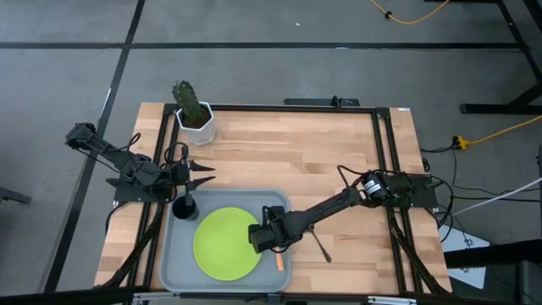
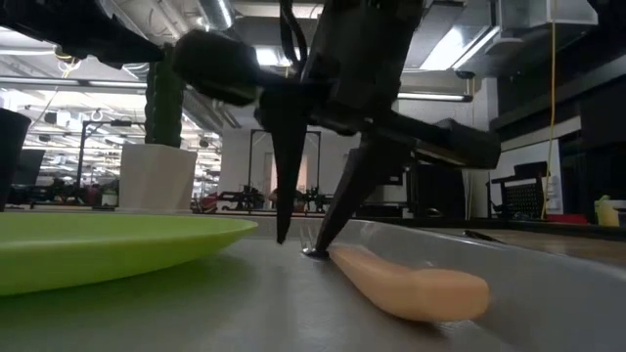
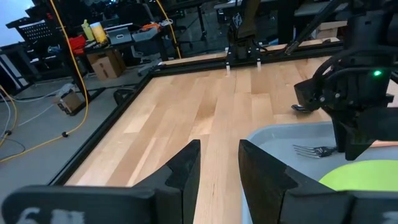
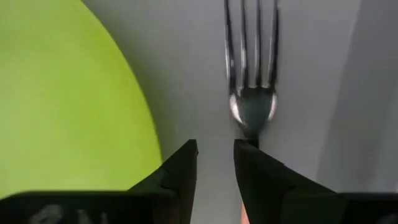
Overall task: Pick and place plate/cup/fork/spoon on tray
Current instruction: Put the orange fork on the gray serving tray to the right of the green plate
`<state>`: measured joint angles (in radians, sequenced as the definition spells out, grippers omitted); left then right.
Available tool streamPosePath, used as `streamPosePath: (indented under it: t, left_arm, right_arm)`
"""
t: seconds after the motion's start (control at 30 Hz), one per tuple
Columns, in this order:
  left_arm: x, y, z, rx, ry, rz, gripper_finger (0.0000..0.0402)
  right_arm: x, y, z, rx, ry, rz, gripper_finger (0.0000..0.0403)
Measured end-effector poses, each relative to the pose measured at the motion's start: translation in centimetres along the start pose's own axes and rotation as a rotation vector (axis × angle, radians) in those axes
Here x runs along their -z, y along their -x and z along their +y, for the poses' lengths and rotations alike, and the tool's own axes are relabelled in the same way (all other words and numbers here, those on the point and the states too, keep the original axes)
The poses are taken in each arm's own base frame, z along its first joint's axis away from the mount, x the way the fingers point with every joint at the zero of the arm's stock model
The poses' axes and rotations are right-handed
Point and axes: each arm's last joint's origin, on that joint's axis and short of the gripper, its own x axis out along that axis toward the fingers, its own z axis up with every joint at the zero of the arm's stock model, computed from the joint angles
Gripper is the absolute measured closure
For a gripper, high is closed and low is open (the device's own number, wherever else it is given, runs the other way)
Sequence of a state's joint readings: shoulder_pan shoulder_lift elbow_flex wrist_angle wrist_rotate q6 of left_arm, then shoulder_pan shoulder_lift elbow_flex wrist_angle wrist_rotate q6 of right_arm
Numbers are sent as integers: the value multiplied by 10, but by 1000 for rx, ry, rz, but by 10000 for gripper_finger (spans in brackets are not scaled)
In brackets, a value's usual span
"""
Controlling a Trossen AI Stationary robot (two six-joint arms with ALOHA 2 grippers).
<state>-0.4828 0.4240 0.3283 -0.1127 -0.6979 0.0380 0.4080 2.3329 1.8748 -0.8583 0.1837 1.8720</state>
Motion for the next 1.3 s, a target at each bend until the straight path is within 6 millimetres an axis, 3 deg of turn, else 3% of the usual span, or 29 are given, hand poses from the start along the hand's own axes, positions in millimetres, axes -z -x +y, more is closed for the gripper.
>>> streamPosePath:
  t: [0.6, 0.9, 1.3]
  left_arm:
    - [0, 0, 0, 0, -1, 2, 299]
    - [0, 0, 0, 0, -2, 1, 299]
    - [0, 0, 0, 0, -2, 1, 299]
  right_arm:
    - [-4, -6, -1, 22, 35, -16, 293]
    - [-6, 6, 5, 23, 67, -53, 293]
    - [-5, 6, 6, 21, 51, -29, 293]
